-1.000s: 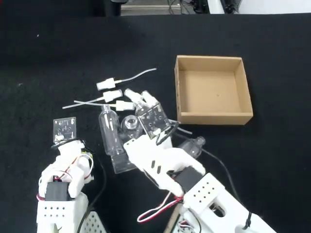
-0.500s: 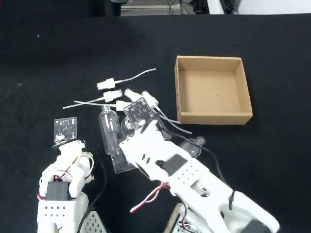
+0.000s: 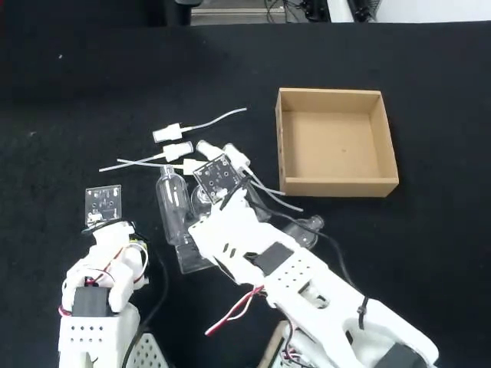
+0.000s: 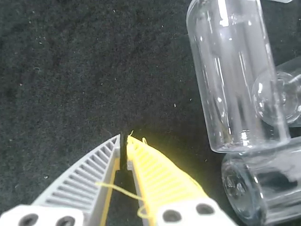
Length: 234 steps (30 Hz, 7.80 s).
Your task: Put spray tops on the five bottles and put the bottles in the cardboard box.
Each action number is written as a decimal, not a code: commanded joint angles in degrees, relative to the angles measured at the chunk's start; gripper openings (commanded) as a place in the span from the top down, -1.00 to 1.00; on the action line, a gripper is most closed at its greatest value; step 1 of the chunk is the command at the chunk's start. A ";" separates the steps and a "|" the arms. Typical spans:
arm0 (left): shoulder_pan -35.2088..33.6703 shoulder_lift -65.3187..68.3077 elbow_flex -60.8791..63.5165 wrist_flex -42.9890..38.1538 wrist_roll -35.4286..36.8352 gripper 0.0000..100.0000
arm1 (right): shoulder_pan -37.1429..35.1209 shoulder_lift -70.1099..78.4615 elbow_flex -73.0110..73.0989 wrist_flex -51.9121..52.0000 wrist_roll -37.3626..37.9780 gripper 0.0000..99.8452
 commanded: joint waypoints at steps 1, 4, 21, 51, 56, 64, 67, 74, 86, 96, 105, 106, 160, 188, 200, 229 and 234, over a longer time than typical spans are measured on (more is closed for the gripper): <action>0.48 0.44 0.75 0.26 -0.18 0.94 | -0.35 -5.85 -2.24 0.35 0.09 0.23; 0.57 0.44 0.75 0.26 -0.18 0.94 | -0.35 -9.10 0.22 0.18 0.09 0.23; 0.66 0.44 0.75 0.26 -0.18 0.94 | -0.35 -13.23 4.79 0.18 0.09 0.23; 0.66 0.44 0.75 0.26 -0.18 0.94 | -0.35 -13.14 7.87 -10.11 0.09 0.23; 0.66 0.44 0.75 0.26 -0.18 0.94 | -0.35 -13.14 7.87 -10.02 0.09 0.23; 0.66 0.44 0.75 0.26 -0.18 0.94 | -0.35 -13.14 7.16 -10.11 0.09 0.23; 0.66 0.44 0.75 0.26 -0.18 0.94 | -0.35 -13.05 6.81 -10.11 0.09 0.23; 0.66 0.44 0.75 0.26 -0.18 0.94 | -0.35 -9.71 4.79 -9.85 0.09 0.23; 0.57 0.44 0.75 0.26 -0.18 0.94 | -0.35 -2.51 0.66 -9.85 0.09 0.23; 0.57 0.44 0.75 0.26 -0.18 0.94 | 0.00 -2.51 1.36 -9.67 4.13 0.88; 0.48 0.44 0.75 0.26 -0.18 0.94 | 2.37 -6.90 0.40 -7.30 6.68 0.98; 0.48 0.44 0.75 0.26 -0.18 0.94 | 3.34 -9.10 -0.48 -4.48 8.18 0.98; -8.13 17.05 -23.16 -29.01 -16.70 0.66 | 8.97 -29.76 -14.81 39.38 17.41 0.98; -0.92 117.27 -97.63 -18.29 20.75 0.33 | 8.97 -29.76 -13.67 39.30 17.85 0.98; 2.59 128.35 -112.22 -12.04 24.70 0.29 | 9.05 -29.76 -13.49 38.15 17.85 0.98; -6.02 141.71 -133.05 -5.71 5.54 0.68 | 9.05 -29.76 -12.79 38.07 17.93 0.98; -10.77 141.71 -143.08 4.22 4.13 0.68 | 9.05 -29.76 -12.79 38.07 17.93 0.98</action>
